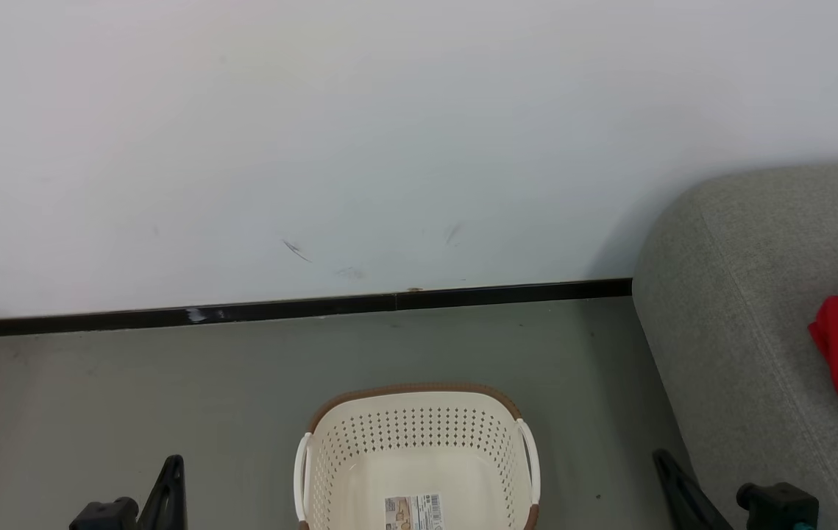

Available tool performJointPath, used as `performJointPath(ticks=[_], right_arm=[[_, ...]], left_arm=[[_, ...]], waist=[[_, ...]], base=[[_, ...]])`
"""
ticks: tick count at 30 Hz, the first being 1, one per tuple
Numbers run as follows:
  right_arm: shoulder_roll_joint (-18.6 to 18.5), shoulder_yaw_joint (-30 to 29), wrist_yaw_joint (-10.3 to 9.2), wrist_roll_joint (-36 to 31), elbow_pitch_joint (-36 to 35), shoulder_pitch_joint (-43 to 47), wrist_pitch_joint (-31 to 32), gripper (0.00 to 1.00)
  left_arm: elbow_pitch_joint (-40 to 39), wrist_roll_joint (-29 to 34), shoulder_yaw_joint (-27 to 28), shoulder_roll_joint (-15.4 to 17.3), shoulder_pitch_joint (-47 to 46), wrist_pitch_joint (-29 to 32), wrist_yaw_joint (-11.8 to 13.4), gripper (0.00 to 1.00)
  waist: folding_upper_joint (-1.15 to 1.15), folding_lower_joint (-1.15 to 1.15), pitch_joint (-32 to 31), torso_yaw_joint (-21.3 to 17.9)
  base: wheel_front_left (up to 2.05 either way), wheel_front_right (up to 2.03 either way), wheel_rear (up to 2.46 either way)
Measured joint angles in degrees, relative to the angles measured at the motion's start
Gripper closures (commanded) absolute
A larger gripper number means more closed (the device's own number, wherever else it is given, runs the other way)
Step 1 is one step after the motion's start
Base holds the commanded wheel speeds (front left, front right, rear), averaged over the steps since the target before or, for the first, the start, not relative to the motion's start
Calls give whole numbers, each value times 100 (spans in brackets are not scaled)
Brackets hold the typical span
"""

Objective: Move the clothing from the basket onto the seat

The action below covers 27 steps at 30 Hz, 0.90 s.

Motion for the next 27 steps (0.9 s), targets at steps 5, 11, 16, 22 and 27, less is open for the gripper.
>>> performJointPath(ticks=[5, 11, 16, 22, 27], right_arm=[[0, 91, 0, 408, -90, 11, 0, 100], [1, 73, 0, 1256, -178, 10, 53, 100], [1, -33, 0, 1768, -169, 3, 155, 100], [-19, -78, 0, 2398, -148, -20, 305, 100], [-63, -103, 0, 2840, -121, -42, 401, 100]], left_arm=[[25, -390, 137, -33, -1, 105, -109, 100], [26, -1022, 268, -97, -2, 258, -294, 100], [26, -1327, 363, -127, -5, 371, -365, 100], [26, -1790, 493, -190, -28, 506, -505, 100], [26, -2127, 582, -238, -41, 608, -606, 100]], waist=[[0, 0, 12, -4], [0, 1, 38, -3], [0, 12, 44, 0], [0, 47, 41, 3], [0, 74, 27, 4]], base=[[0, 0, 0], [0, 0, 0], [0, 0, 0], [0, 0, 0], [0, 0, 0]])
